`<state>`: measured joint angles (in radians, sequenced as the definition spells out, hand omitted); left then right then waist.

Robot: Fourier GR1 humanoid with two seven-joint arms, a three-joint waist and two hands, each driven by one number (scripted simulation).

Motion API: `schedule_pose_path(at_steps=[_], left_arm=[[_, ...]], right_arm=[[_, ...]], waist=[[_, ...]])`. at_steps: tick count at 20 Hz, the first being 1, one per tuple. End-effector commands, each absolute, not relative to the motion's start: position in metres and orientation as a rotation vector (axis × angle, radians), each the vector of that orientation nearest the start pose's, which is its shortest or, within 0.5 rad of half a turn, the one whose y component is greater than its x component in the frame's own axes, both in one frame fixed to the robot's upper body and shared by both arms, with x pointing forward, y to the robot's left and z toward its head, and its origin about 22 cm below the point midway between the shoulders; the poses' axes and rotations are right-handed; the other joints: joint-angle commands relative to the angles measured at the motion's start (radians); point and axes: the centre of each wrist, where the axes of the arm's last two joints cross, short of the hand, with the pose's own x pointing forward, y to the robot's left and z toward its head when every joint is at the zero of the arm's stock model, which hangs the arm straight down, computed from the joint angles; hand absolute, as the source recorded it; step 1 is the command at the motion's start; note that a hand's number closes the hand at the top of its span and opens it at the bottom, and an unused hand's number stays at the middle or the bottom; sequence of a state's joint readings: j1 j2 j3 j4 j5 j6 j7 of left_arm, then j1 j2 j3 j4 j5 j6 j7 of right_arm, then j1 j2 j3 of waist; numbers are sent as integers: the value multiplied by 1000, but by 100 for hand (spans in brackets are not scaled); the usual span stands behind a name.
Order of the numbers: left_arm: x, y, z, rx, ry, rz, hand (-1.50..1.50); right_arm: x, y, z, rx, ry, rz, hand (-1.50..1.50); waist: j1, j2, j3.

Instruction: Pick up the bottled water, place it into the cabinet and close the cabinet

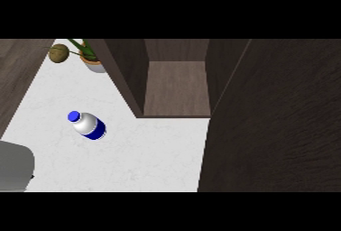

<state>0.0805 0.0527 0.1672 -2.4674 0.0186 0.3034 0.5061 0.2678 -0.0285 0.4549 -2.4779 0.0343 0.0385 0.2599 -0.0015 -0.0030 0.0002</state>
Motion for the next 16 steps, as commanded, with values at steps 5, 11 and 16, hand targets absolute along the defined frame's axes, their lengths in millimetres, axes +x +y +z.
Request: schedule_pose_path(at_steps=[5,11,16], left_arm=[[127,264,189,278,-1856,426,-150],[134,269,180,289,-1835,403,-150],[151,271,164,290,-1813,393,-150]], right_arm=[[105,-154,172,316,-1997,187,-150],[83,-174,189,296,-1998,188,-150],[108,-173,177,282,-2021,191,-150]], waist=[[1,-1,-1],[-4,-2,-2],[-1,2,-1]])
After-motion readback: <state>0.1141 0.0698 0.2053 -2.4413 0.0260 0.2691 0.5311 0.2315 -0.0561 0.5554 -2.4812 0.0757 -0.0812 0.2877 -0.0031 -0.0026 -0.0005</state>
